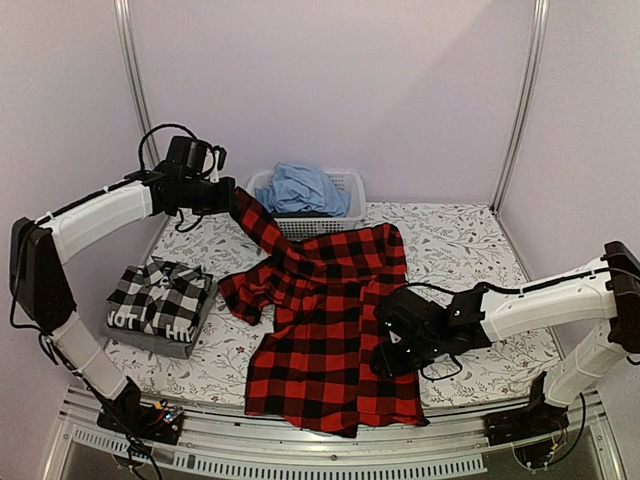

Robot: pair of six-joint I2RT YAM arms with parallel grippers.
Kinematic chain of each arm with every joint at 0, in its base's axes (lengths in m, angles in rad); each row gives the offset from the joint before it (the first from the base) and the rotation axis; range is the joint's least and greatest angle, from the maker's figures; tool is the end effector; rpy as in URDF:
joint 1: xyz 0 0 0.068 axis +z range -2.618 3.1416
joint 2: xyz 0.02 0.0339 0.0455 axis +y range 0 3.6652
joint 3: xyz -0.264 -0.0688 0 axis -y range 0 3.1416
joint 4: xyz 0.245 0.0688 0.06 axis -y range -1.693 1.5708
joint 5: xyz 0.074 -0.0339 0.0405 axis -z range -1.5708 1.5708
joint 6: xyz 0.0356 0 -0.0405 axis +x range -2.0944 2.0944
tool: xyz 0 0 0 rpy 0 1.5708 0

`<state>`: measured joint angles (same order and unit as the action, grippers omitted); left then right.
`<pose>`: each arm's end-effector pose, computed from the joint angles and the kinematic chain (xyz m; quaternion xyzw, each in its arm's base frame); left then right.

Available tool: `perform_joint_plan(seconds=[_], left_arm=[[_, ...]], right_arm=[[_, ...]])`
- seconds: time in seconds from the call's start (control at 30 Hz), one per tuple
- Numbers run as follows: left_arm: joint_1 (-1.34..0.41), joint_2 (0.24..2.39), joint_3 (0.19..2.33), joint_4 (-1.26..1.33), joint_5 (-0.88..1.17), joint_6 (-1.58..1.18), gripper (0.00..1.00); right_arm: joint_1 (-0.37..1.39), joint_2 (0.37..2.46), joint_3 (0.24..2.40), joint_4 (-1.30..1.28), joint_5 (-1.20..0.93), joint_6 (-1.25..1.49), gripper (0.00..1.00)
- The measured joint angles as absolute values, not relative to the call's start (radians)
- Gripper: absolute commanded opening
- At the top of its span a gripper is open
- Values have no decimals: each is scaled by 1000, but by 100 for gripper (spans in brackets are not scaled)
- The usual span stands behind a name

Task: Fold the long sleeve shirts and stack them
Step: Pick up the sleeve from the center of the board, then move the right arm to the center of the board with the 1/3-folded shirt.

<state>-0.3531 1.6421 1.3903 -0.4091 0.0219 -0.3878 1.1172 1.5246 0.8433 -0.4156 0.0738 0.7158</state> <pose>0.3540 -0.1313 0.3066 -0.0108 0.8982 -0.1682 0.4060 0.1276 0.2558 0.1721 -0.1852 0.9536 0.1643 0.1712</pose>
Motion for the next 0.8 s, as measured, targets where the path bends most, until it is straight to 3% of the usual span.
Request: perform_joint_plan(seconds=[0.33,0.8], left_arm=[[-566,1543,1411,-383,30,-336,0],[-764,1543,1486,-386,-7,-292,0]], right_arm=[[1268,1426,657,-418,71,949,51],[1445,1342,595,-495,85,1187,54]])
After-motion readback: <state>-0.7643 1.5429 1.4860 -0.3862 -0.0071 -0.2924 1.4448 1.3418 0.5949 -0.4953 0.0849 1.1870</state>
